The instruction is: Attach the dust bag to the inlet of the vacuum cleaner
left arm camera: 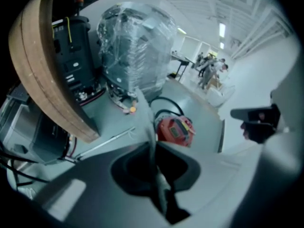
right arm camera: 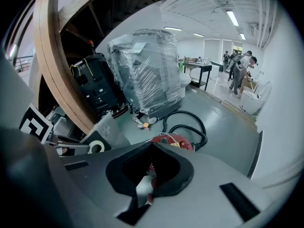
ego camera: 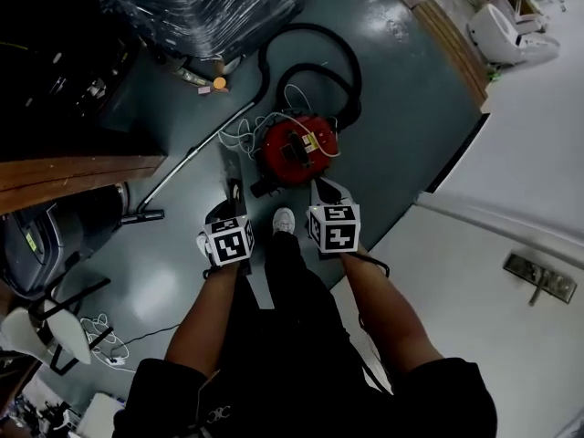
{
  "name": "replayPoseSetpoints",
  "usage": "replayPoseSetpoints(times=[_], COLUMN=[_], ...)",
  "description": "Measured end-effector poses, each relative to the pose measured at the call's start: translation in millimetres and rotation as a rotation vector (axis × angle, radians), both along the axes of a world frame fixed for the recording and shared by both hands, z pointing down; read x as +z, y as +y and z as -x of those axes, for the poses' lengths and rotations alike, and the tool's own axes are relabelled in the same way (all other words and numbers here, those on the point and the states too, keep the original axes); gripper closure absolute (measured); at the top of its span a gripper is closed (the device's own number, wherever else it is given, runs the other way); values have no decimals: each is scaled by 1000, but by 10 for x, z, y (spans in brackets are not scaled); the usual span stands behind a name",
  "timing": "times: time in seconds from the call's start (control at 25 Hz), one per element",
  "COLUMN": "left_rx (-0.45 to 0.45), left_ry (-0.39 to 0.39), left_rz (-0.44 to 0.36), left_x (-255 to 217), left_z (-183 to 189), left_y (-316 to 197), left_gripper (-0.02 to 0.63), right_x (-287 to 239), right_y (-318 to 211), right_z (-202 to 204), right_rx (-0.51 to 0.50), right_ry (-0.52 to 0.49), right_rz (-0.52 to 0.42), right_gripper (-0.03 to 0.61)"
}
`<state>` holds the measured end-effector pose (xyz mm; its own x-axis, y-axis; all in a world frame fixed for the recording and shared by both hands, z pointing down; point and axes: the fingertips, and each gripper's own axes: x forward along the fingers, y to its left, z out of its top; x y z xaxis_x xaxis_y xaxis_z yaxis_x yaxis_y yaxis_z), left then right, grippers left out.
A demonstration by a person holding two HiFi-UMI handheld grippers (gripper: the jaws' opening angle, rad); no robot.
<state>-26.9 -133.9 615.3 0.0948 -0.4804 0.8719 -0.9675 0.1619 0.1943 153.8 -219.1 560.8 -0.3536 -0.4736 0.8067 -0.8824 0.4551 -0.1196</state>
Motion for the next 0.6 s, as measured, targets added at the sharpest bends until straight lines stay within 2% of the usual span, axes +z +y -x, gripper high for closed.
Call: replayPoseSetpoints(times=[0.2,0.48,0.52,0.6], left_rx=[-60,-98,-97,-91], left_ry=[51,44,40,38], left_rz=[57,129,140,156], left_x=[547,1322,1413,1583], left_z=[27,6,-16,-87], left_y=[66,183,197,223], left_gripper=[591,591,591,591], right_x=[465,1319,1453,1690], right_y=[-131,-352,-396,-468], right_z=[40,22,4,-38], right_rx=[-31,-93,-101,-118], right_ry=[25,90,102,127], right_rz=[15,11,11,29], right_gripper=[580,578,571,498])
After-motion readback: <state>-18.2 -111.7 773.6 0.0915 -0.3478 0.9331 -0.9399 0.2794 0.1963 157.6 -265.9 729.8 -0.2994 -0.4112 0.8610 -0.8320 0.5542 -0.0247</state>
